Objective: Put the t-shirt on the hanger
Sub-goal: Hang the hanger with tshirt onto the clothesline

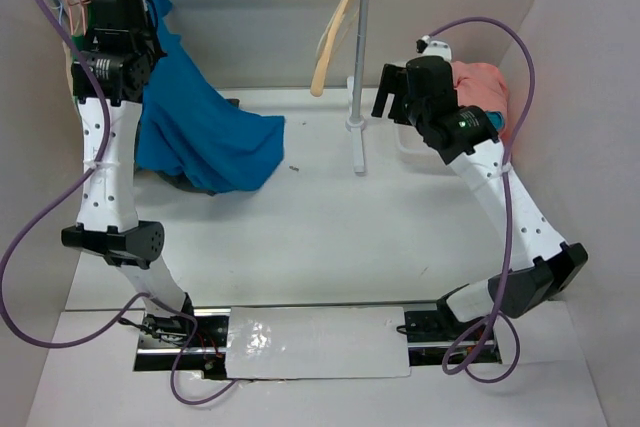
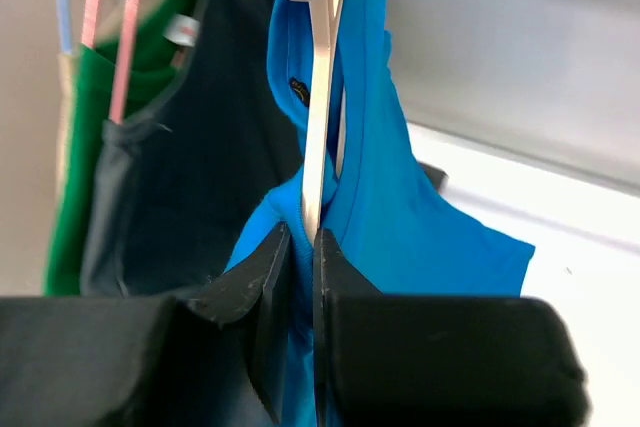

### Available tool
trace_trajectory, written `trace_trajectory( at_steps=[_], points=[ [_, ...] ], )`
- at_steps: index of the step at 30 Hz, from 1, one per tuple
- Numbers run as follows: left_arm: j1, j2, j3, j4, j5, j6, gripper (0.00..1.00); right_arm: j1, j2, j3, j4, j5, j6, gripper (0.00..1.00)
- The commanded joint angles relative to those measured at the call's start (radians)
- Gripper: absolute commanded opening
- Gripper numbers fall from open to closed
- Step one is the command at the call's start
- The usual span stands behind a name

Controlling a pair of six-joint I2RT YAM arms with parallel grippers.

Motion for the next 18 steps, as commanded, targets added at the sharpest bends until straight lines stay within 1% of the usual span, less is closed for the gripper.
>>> trace_trajectory(
  at_steps=[1, 2, 6, 12, 16, 18],
  points=[
    [0.050, 0.019, 0.013, 0.183, -0.030, 0.055, 0.00, -0.008, 0.021, 0.070, -0.021, 0.006, -0.011, 0.89],
    [0.073, 0.030, 0.032, 0.183, -0.030, 0.055, 0.00, -0.008, 0.021, 0.079, -0.021, -0.007, -0.011, 0.89],
    [0.102, 0.064, 0.050, 0.219, 0.006, 0.055, 0.00, -0.017, 0.083, 0.119, -0.032, -0.047, 0.029, 0.89],
    [0.112, 0.121, 0.069, 0.251, -0.004, 0.044, 0.00, -0.017, 0.096, 0.129, -0.029, -0.077, 0.075, 0.89],
    [0.121, 0.121, 0.069, 0.271, -0.009, 0.035, 0.00, -0.017, 0.114, 0.129, -0.029, -0.088, 0.086, 0.89],
    [0.121, 0.098, 0.040, 0.291, -0.009, 0.035, 0.00, -0.017, 0.114, 0.129, -0.029, -0.088, 0.086, 0.89]
  ],
)
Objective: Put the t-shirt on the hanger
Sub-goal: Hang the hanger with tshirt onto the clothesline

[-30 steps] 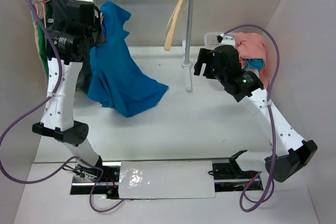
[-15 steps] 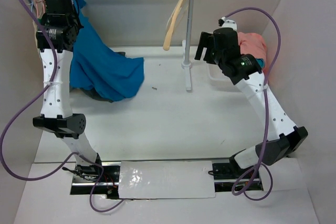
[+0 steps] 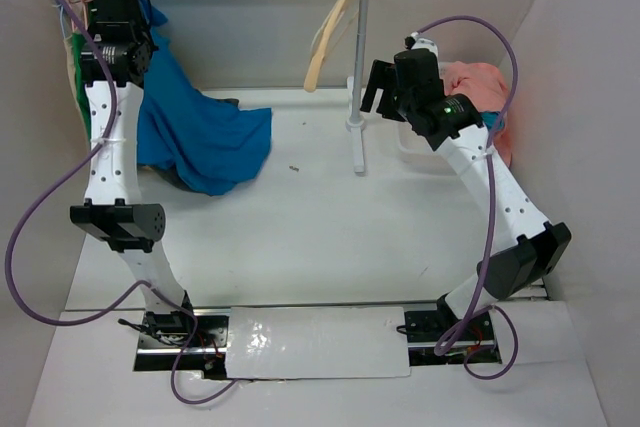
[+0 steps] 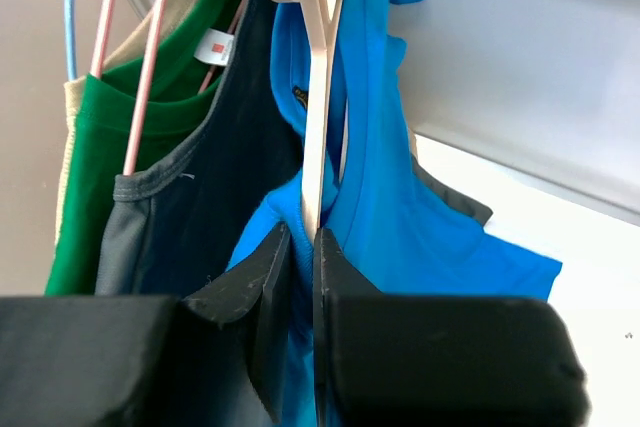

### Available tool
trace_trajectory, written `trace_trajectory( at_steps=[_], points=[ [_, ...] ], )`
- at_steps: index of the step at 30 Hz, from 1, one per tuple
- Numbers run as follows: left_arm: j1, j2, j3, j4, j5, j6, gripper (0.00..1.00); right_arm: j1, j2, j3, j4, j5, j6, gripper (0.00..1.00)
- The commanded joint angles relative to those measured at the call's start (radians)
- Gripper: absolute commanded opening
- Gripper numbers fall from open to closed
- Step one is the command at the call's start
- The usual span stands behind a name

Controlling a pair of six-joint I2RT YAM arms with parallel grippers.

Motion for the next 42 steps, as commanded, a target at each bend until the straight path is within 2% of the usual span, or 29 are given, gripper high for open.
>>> trace_trajectory(
  at_steps=[1, 5, 8, 16, 22, 26, 34, 42],
  points=[
    [0.008, -0.050, -0.013, 0.182, -0.004, 0.003, 0.00, -0.007, -0.001, 0.055, -0.014, -0.010, 0.018, 0.89],
    [0.008, -0.134, -0.091, 0.232, -0.004, 0.003, 0.00, -0.007, 0.009, 0.055, -0.014, -0.019, 0.018, 0.89],
    [0.008, -0.157, -0.076, 0.242, -0.004, 0.012, 0.00, -0.007, 0.009, 0.055, -0.014, -0.019, 0.018, 0.89],
    [0.026, -0.129, -0.047, 0.263, 0.020, 0.012, 0.00, -0.007, 0.029, 0.055, -0.004, -0.050, 0.018, 0.89],
    [0.066, -0.028, 0.053, 0.240, 0.071, 0.012, 0.00, -0.007, 0.029, 0.032, -0.004, -0.059, 0.027, 0.89],
    [0.086, -0.017, 0.029, 0.240, 0.092, 0.000, 0.00, -0.007, 0.029, 0.032, -0.004, -0.068, 0.037, 0.89],
    [0.202, -0.030, 0.007, 0.216, 0.161, -0.002, 0.00, -0.007, 0.058, 0.061, -0.008, -0.077, 0.037, 0.89],
    [0.222, -0.011, 0.013, 0.191, 0.243, 0.017, 0.00, -0.007, 0.059, 0.052, -0.008, -0.087, 0.046, 0.89]
  ],
)
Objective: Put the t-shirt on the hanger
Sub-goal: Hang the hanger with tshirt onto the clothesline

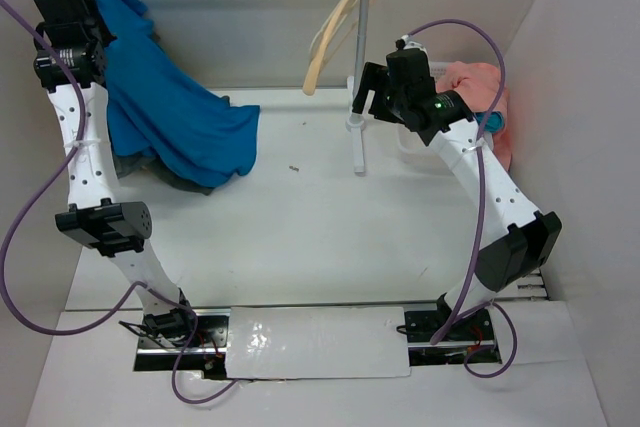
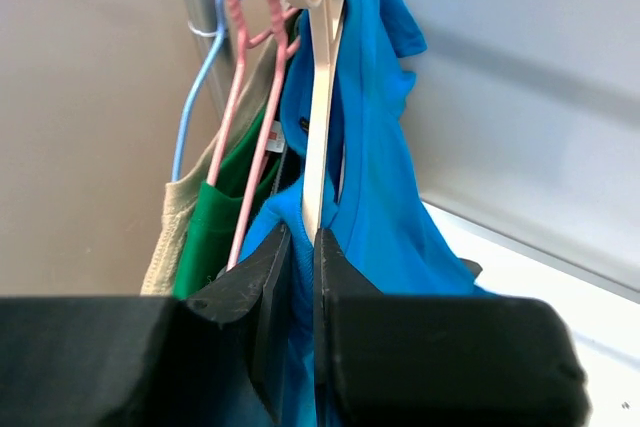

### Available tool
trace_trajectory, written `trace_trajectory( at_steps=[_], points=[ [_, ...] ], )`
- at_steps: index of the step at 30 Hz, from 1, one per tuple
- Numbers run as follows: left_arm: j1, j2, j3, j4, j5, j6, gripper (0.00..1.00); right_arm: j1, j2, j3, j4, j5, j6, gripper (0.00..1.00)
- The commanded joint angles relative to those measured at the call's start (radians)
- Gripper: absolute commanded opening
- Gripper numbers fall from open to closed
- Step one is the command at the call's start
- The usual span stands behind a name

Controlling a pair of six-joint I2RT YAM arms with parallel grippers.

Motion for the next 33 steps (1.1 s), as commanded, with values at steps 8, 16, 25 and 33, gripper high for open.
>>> trace_trajectory(
  at_steps=[8, 16, 25, 33],
  points=[
    [-0.005, 0.012, 0.049, 0.071, 0.072, 0.017, 0.00, -0.007, 0.003, 0.039, 0.002, -0.017, 0.008, 0.89],
    [-0.005, 0.067, 0.055, 0.071, 0.082, 0.017, 0.00, -0.007, 0.003, 0.020, 0.002, -0.017, 0.017, 0.89],
    [0.006, 0.058, 0.006, 0.062, 0.034, 0.019, 0.00, -0.007, 0.003, 0.020, 0.002, -0.017, 0.017, 0.89],
    [0.071, 0.029, -0.015, 0.062, 0.046, 0.019, 0.00, -0.007, 0.003, 0.011, 0.011, -0.026, 0.017, 0.89]
  ],
)
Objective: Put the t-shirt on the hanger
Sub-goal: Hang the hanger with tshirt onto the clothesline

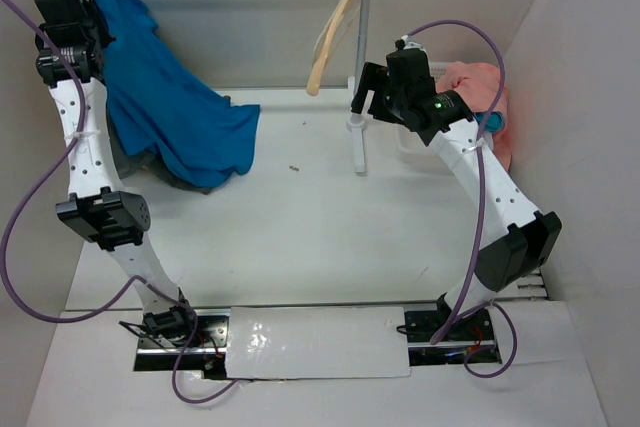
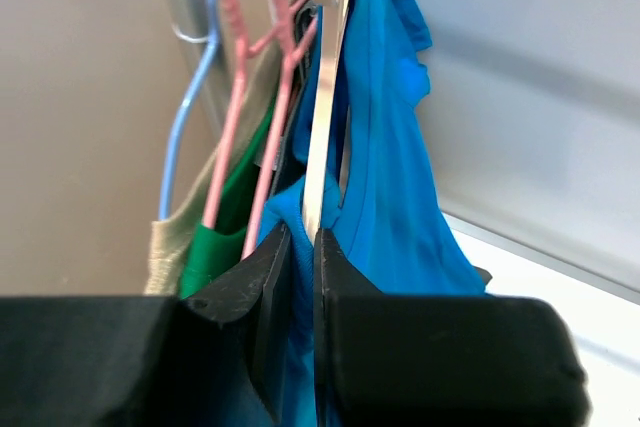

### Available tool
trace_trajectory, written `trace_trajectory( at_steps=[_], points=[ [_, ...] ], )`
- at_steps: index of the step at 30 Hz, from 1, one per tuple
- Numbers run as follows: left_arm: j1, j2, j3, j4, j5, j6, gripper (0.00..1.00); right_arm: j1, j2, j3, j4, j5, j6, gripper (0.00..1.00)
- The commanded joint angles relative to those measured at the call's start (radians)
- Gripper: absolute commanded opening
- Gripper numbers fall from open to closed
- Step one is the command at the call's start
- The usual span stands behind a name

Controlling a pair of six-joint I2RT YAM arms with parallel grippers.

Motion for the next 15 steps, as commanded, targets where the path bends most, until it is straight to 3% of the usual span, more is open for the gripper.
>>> trace_trajectory(
  at_steps=[1, 9, 13, 14, 15],
  points=[
    [0.033, -0.035, -0.008, 0.007, -0.022, 0.015, 0.00, -0.007, 0.003, 0.011, 0.010, -0.007, 0.004, 0.89],
    [0.033, -0.063, -0.008, -0.012, 0.014, 0.004, 0.01, -0.007, -0.007, 0.002, 0.019, -0.016, 0.004, 0.89],
    [0.033, -0.148, -0.074, -0.012, 0.098, -0.008, 0.43, -0.007, -0.008, -0.007, 0.019, -0.016, 0.004, 0.89],
    [0.033, -0.190, -0.103, 0.008, 0.112, -0.008, 0.65, -0.007, -0.008, -0.007, 0.019, -0.016, 0.004, 0.90],
    [0.033, -0.190, -0.114, 0.008, 0.112, -0.008, 0.65, -0.007, -0.008, -0.007, 0.019, -0.016, 0.004, 0.90]
  ],
)
